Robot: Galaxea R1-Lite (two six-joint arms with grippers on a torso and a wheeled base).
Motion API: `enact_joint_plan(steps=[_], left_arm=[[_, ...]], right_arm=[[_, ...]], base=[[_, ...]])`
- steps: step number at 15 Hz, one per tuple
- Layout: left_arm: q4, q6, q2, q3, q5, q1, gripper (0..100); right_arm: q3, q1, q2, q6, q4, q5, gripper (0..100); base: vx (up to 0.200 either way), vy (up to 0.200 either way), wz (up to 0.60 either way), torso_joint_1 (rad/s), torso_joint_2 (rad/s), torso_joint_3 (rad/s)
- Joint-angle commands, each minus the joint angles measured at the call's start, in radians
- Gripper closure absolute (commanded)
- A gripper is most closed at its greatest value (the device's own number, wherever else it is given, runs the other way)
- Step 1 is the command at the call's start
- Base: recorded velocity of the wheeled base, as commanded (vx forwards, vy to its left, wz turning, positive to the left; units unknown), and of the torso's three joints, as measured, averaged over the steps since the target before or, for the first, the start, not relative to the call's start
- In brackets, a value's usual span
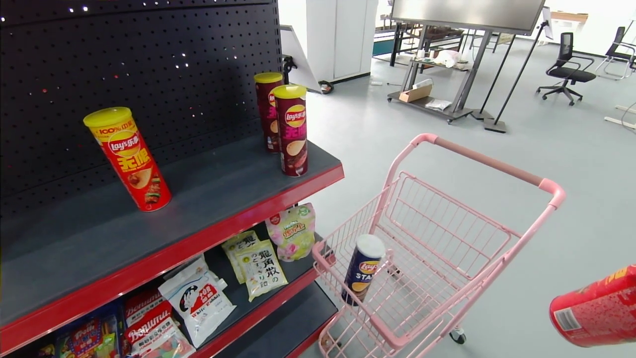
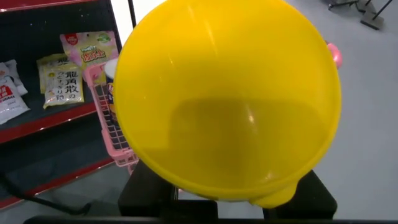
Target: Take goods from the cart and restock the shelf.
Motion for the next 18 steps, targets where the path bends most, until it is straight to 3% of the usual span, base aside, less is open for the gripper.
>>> enact_joint_plan(steps=[1,12,18], left_arm=[[0.000,-0.001,0.000,0.000,0.001,0.000,0],[0.000,0.001,0.000,0.000,0.001,0.000,0],[0.000,0.001,0.000,0.000,0.001,0.000,0]], right_arm=[[0.001,0.001,0.004,-0.001,0.000,0.000,100],[0.032,-0.001,0.005,-0.036,-0.008,0.000,100],[0.051,-0.001,-0.030,-0.059,-0.003,0.000,100]], base=[[0.000,0.000,0.00,0.163,-0.38,-0.212],[0.000,0.000,0.00,0.127,-0.29,-0.162],[0.000,0.000,0.60,0.009,0.00,-0.005]])
